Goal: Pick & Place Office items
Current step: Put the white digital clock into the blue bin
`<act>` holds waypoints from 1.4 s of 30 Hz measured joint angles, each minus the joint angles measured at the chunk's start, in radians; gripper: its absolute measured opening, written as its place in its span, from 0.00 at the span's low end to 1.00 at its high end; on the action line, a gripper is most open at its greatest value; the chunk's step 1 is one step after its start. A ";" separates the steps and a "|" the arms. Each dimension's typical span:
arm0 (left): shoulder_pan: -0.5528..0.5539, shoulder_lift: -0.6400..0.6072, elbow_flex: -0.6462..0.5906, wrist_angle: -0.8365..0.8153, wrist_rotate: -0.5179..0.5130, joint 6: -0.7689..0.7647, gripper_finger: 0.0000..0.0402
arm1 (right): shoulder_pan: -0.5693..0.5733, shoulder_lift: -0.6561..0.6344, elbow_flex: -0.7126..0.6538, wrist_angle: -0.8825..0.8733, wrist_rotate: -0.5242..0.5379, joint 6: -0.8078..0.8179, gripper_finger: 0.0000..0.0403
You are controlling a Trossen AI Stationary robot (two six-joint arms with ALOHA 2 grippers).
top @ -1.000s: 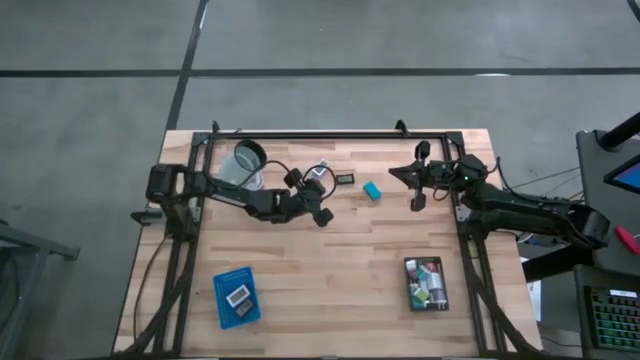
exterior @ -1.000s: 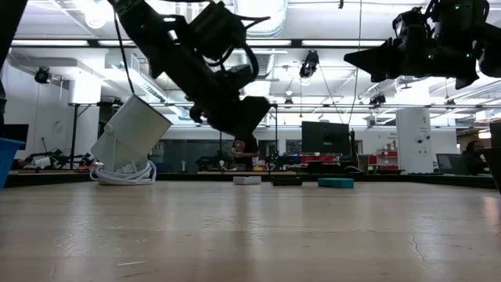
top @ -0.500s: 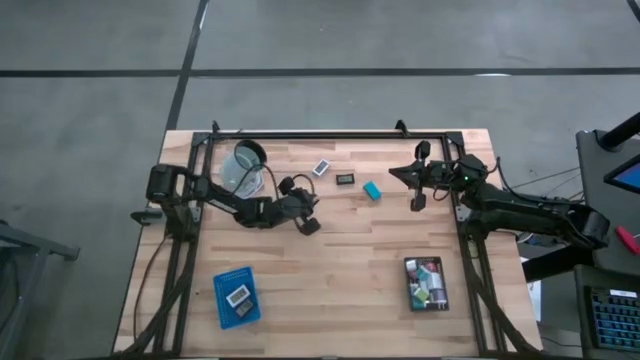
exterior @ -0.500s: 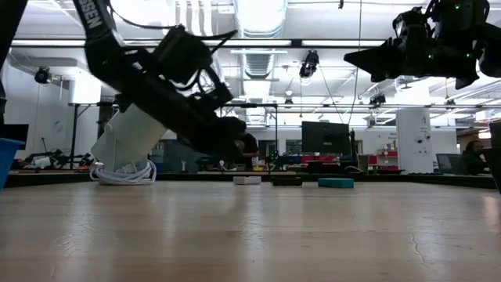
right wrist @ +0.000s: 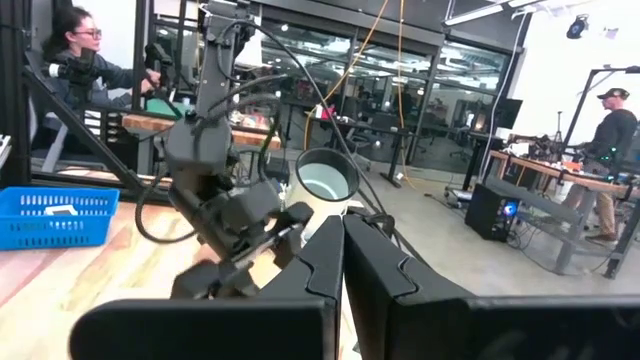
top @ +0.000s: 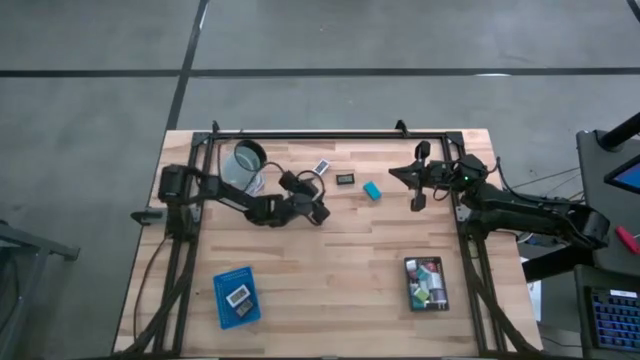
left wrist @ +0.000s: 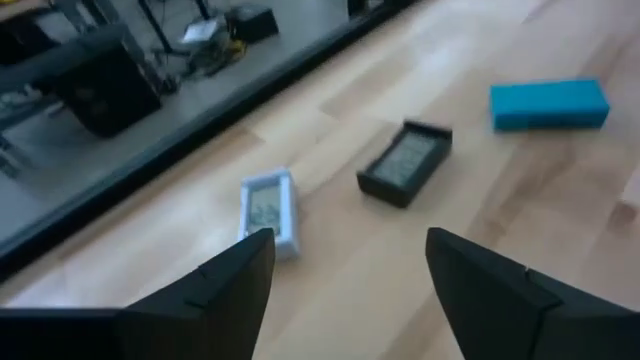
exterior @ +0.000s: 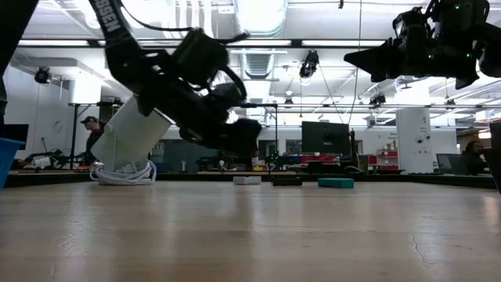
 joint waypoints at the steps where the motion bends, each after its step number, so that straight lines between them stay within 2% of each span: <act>1: 0.001 0.015 0.017 -0.030 -0.005 -0.017 0.67 | 0.000 0.000 0.000 -0.001 0.000 0.000 0.02; 6: 0.018 0.075 0.090 -0.096 -0.024 -0.073 0.66 | 0.000 0.000 0.000 -0.017 0.000 0.000 0.02; 12: 0.057 0.068 0.088 -0.133 -0.029 -0.093 0.67 | 0.000 0.000 0.000 -0.019 0.000 0.000 0.02; 15: 0.080 0.067 0.089 -0.130 0.004 -0.092 0.67 | 0.000 0.000 0.000 -0.019 0.000 0.000 0.02; 24: 0.180 0.067 0.132 -0.202 0.203 -0.060 0.67 | 0.000 0.000 0.000 -0.019 0.000 0.000 0.02; 42: 0.243 0.094 0.143 -0.205 0.249 -0.065 0.67 | 0.000 0.000 0.000 -0.019 0.000 0.000 0.02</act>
